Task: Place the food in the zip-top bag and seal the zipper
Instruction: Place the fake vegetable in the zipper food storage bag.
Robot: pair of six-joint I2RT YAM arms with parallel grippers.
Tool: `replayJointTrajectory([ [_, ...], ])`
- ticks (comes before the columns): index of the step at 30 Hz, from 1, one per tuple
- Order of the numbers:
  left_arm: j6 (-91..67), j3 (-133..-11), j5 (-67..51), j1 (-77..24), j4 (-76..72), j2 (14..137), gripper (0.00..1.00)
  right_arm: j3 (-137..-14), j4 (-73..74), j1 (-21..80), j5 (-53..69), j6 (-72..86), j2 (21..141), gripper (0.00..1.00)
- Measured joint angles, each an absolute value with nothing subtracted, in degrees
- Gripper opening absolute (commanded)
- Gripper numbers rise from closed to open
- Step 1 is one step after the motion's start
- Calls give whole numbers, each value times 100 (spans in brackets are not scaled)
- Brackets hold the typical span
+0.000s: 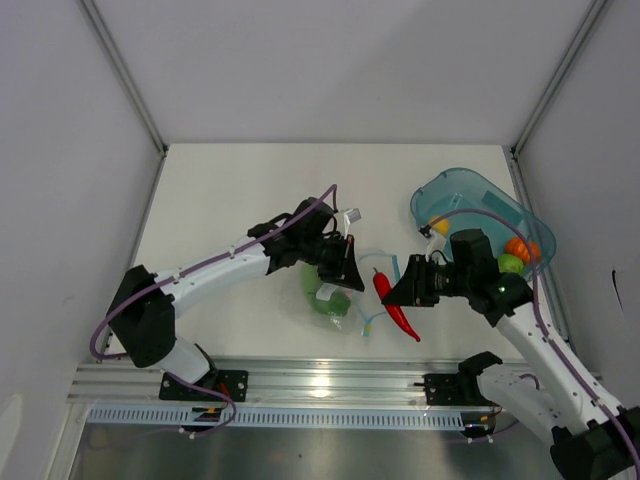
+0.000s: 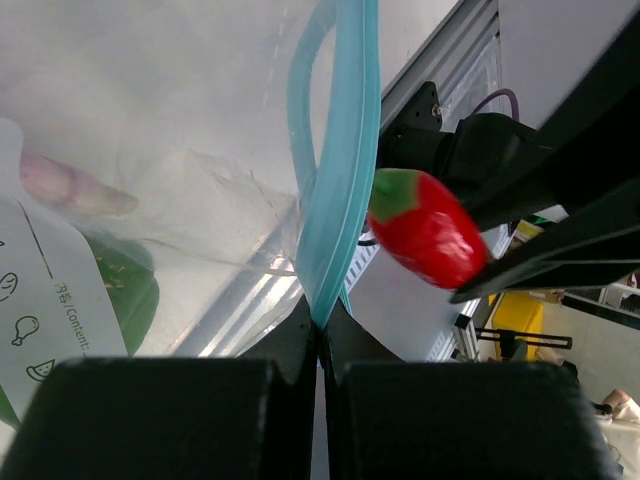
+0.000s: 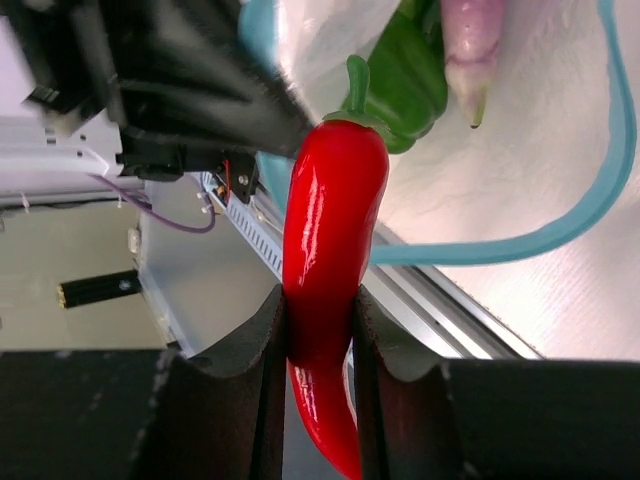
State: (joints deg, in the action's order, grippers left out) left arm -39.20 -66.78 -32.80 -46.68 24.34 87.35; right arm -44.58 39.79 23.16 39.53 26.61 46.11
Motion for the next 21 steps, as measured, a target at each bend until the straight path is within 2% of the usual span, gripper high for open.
replayJointTrajectory([
  [6,-3920,-6678,-3282,-4668,2436,8733,1,-4438,3444,2445,3870,3127,5789,2],
  [13,-3922,-6676,-3323,-4668,2453,8709,1,-4842,2759,2663,3444,3924,6978,13],
  [16,-3927,-6672,-3323,-4668,2456,8643,1,-4950,2250,2818,3159,4449,7269,30],
  [17,-3935,-6665,-3321,-4668,2456,8615,1,-4954,2102,2910,3006,4639,7323,47],
  [19,-3957,-6643,-3323,-4668,2456,8565,0,-4958,1883,3120,2687,5000,7389,63],
  [21,-3964,-6641,-3323,-4668,2456,8536,0,-4984,1791,3341,2414,5170,7430,70],
])
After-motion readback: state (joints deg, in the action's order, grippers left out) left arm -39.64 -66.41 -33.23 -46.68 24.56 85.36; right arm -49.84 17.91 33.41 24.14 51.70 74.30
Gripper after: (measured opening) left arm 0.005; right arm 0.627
